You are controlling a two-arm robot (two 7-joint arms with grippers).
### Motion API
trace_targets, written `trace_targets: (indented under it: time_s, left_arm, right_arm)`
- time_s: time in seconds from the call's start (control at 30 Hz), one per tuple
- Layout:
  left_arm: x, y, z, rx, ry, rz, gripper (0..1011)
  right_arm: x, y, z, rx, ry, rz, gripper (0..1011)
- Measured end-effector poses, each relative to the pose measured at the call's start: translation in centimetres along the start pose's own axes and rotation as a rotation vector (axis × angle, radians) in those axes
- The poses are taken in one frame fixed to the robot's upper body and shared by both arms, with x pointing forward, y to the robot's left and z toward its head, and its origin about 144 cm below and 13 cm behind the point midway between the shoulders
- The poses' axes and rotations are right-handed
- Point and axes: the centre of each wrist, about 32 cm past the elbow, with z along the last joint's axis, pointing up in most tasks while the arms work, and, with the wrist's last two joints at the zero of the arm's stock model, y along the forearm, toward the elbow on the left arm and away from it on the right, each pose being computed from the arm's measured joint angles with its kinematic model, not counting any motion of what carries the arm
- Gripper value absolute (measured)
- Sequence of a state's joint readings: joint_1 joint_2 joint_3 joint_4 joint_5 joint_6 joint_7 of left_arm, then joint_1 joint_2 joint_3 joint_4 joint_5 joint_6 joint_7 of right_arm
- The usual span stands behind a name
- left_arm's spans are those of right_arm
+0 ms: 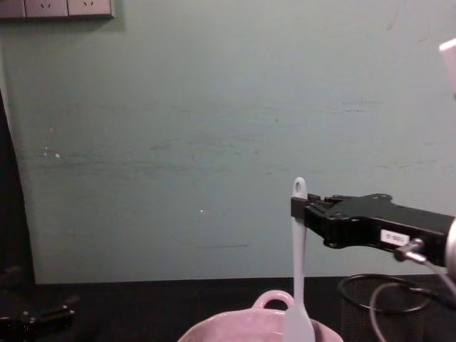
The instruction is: Use the one hand to pick up the spoon and stir the clear water in the bowl.
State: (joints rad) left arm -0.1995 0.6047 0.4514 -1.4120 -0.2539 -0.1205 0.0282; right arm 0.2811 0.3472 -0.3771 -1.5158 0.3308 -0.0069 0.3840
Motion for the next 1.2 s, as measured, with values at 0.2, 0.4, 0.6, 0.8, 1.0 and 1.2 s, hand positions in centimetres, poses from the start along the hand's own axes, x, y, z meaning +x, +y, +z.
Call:
trace_targets:
  time_s: [0.2,0.4,0.6,0.8,1.0,1.2]
  left_arm:
    - [0.0,0.0,0.0,0.000,0.000,0.000,1011]
    - [0.0,0.0,0.0,0.000,0.000,0.000,1011]
    - [0.0,0.0,0.0,0.000,0.000,0.000,1011]
    - [0.0,0.0,0.0,0.000,0.000,0.000,1011]
    - [0.0,0.0,0.0,0.000,0.000,0.000,1011]
    - [0.0,0.0,0.0,0.000,0.000,0.000,1011]
  right_arm:
    - [-0.1,-1.7,0.8,-0.030,0.076,0.071,106]
    - [-0.9,-1.9,0.9,-0.050,0.144,0.132,106]
    - [-2.2,-1.2,0.3,-0.034,0.153,0.182,106]
    - [-3.0,0.5,-0.5,0.009,0.118,0.182,106]
    - [-3.1,1.9,-0.9,0.039,0.064,0.142,106]
    - [-2.5,2.9,-1.3,0.057,-0.014,0.065,106]
